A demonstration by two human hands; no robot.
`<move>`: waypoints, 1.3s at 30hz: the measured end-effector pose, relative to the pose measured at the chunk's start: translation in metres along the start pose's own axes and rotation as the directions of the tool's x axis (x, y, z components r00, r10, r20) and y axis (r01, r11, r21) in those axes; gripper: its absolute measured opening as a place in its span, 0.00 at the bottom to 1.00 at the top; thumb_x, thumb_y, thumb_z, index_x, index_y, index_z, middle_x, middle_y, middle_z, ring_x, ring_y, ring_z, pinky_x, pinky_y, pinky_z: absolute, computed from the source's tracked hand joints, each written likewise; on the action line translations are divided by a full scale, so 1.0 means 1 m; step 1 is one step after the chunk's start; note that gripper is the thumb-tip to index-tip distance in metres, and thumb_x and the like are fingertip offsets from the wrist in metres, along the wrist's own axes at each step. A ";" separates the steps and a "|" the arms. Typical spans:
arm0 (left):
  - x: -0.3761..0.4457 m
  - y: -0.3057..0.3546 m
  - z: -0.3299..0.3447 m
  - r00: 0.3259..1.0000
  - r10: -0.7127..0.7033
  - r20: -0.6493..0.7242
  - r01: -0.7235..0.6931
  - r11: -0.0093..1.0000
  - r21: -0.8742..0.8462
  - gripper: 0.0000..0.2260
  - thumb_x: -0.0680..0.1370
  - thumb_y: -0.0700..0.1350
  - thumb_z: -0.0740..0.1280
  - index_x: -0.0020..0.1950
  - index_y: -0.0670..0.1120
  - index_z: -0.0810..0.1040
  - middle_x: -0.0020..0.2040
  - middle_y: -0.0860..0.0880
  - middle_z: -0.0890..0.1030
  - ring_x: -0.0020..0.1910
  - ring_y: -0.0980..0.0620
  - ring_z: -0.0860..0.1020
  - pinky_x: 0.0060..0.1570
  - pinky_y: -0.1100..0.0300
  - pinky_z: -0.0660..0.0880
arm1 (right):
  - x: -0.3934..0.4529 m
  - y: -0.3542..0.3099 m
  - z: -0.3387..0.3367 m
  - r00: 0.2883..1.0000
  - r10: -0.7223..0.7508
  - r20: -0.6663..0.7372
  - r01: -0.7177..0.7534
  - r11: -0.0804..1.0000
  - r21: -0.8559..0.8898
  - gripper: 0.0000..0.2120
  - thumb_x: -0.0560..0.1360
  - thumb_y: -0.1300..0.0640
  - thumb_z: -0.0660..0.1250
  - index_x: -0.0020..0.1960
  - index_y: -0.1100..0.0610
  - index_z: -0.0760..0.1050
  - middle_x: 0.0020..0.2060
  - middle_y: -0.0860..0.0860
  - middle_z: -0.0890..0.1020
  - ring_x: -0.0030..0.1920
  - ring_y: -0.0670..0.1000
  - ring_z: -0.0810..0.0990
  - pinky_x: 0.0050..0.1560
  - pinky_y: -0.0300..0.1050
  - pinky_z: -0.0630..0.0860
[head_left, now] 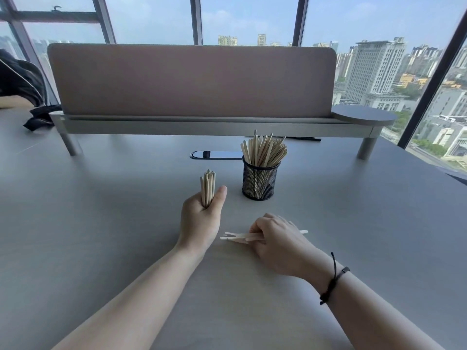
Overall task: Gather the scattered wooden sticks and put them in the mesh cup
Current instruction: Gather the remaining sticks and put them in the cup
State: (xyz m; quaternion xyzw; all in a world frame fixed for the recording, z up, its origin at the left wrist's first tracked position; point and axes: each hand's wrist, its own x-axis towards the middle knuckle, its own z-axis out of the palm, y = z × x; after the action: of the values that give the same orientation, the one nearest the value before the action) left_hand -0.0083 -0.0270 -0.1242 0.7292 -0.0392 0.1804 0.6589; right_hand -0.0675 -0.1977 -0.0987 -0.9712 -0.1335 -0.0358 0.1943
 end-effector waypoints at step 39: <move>-0.005 0.010 0.002 0.998 -0.064 0.017 0.065 0.996 -0.060 0.26 0.75 0.64 0.68 0.29 0.50 0.59 0.27 0.44 0.61 0.28 0.46 0.60 0.26 0.45 0.61 | -0.008 -0.012 -0.019 0.919 0.046 -0.392 0.108 0.926 0.361 0.27 0.76 0.46 0.70 0.29 0.55 0.59 0.21 0.46 0.63 0.23 0.47 0.60 0.26 0.43 0.58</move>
State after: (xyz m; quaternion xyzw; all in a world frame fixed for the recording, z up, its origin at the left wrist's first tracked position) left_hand -0.0155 -0.0314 -0.1164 0.7113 -0.0261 0.1521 0.6857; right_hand -0.0791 -0.1966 -0.0782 -0.8864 -0.1115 -0.2073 0.3987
